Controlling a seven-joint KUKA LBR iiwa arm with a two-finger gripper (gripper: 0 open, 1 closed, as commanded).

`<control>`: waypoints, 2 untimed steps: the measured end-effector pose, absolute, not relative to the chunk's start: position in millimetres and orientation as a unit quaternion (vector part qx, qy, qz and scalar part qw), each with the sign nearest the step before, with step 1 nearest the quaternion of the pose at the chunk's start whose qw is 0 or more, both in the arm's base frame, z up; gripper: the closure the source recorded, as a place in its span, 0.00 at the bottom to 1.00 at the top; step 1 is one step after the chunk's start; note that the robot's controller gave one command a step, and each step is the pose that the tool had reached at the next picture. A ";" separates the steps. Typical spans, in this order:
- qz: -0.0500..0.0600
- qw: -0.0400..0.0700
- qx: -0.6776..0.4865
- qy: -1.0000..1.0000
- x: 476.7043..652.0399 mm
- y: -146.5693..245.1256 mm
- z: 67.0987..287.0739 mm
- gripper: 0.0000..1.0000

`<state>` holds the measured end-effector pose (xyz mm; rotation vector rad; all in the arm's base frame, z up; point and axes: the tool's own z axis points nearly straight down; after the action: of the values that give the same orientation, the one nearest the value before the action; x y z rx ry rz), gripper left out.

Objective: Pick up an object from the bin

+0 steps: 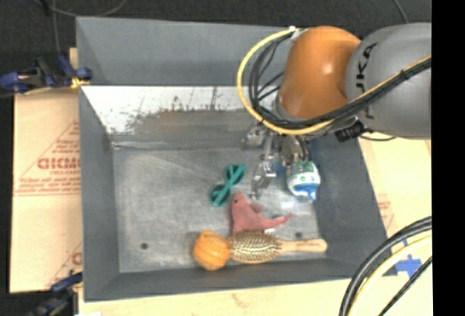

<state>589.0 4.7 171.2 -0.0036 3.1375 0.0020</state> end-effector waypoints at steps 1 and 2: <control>-0.001 0.005 -0.160 0.987 607.9 27.7 110.7 0.00; 0.000 0.001 -0.281 0.960 625.1 34.8 102.8 0.00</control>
Offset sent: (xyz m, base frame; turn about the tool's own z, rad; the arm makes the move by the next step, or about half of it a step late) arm 0.0423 0.0324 -0.0577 -0.6014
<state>625.1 34.8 102.8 -0.8806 3.0133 -0.0012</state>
